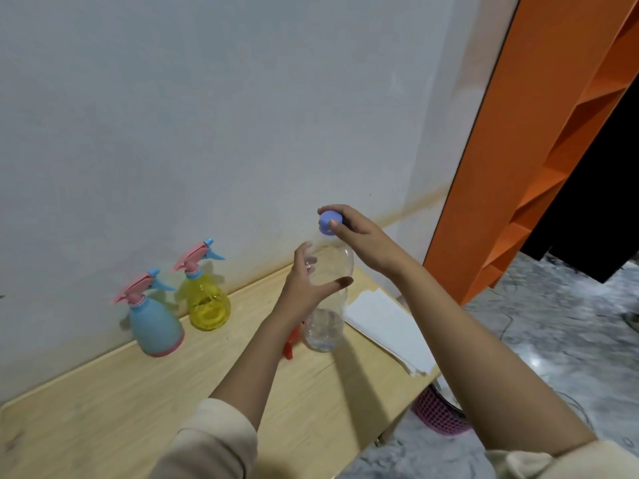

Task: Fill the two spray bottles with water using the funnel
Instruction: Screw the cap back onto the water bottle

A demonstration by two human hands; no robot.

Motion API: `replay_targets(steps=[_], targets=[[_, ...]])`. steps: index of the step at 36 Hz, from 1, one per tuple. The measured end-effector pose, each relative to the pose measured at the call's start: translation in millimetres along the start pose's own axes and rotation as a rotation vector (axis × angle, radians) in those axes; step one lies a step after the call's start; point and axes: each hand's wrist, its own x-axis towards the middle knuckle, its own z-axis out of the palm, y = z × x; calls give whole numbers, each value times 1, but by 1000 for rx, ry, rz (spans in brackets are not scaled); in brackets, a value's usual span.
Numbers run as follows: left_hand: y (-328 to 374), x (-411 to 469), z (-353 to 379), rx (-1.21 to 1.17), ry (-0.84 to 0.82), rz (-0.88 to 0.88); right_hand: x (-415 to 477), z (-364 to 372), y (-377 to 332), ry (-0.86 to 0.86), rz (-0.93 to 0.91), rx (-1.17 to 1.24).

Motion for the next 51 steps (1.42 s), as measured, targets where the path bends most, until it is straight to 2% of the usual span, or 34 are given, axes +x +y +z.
replay_targets(steps=[11, 18, 24, 29, 32, 36, 38, 51], targets=[[-17, 2, 7, 62, 89, -5, 4, 17, 3, 184, -36, 79], [-33, 7, 22, 4, 95, -87, 3, 21, 13, 17, -45, 228], [-36, 6, 27, -56, 131, -94, 7, 32, 15, 215, -76, 262], [-38, 6, 25, -42, 136, -65, 6, 37, 13, 302, -107, 234], [-37, 5, 25, -29, 124, -61, 4, 38, 13, 255, -104, 247], [-39, 5, 22, -30, 120, -66, 1, 36, 14, 87, -92, 264], [-41, 4, 21, -42, 121, -68, 1, 34, 13, 73, -96, 269], [-40, 4, 28, -57, 128, -47, 8, 39, 11, 346, -72, 223]])
